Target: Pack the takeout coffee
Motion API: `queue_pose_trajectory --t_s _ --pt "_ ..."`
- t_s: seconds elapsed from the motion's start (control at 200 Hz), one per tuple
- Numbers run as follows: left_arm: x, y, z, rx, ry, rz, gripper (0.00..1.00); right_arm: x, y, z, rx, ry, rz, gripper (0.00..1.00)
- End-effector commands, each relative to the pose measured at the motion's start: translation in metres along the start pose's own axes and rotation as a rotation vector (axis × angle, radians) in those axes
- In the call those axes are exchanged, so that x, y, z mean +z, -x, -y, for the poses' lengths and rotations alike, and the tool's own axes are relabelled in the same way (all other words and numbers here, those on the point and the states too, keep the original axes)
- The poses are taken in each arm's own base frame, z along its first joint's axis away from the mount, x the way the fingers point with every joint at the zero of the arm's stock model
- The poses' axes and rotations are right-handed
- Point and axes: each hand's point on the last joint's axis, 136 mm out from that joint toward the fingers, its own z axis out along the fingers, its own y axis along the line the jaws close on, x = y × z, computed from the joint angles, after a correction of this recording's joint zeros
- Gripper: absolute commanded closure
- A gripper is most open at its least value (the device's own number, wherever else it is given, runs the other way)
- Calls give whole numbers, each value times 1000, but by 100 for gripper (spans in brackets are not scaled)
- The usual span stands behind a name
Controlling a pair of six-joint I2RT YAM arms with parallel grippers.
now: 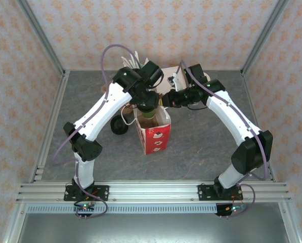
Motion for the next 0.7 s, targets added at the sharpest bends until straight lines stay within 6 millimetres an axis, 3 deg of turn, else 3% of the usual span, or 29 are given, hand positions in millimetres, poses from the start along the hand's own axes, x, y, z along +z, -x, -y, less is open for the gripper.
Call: queue_pose_trajectory --t_s 0.0,0.3,0.33,0.495,0.696 --pt "1 2 -8 -42 25 -1 44 -5 11 -8 -6 -2 40 86" --pt "7 -11 -10 -54 14 -39 44 -5 18 -15 37 7 93 92" --pt "-2 -12 -13 -58 3 -23 44 -4 17 -15 43 6 90 92" --pt "-4 -15 -25 -94 7 -7 44 1 13 -19 48 9 89 93" --pt "3 -18 -41 -131 9 -6 44 -1 3 -20 66 1 95 92"
